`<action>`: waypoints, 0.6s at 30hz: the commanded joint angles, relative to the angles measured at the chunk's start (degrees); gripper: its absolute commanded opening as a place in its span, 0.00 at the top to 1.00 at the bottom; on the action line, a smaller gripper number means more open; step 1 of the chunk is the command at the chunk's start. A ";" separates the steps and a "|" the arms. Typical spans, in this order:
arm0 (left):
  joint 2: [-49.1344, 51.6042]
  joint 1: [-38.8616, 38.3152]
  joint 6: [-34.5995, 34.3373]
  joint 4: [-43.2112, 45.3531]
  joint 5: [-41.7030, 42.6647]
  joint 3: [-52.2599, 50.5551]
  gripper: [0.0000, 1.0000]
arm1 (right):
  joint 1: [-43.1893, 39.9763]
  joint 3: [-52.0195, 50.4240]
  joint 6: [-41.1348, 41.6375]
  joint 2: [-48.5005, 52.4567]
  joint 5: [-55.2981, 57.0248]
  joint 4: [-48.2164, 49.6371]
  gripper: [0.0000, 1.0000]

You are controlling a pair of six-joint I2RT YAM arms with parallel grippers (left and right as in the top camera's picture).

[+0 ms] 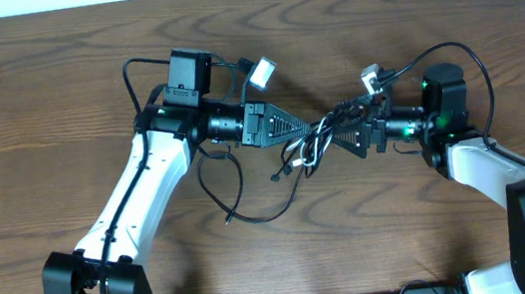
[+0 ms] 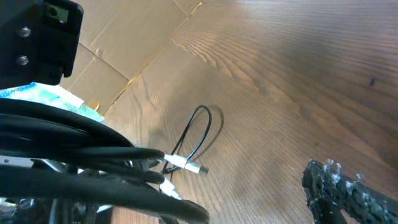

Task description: Untangle cables

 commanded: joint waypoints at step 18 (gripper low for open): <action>0.61 -3.19 1.44 0.44 1.05 0.13 0.92 | 3.63 -0.33 -0.76 0.50 -0.98 1.79 0.41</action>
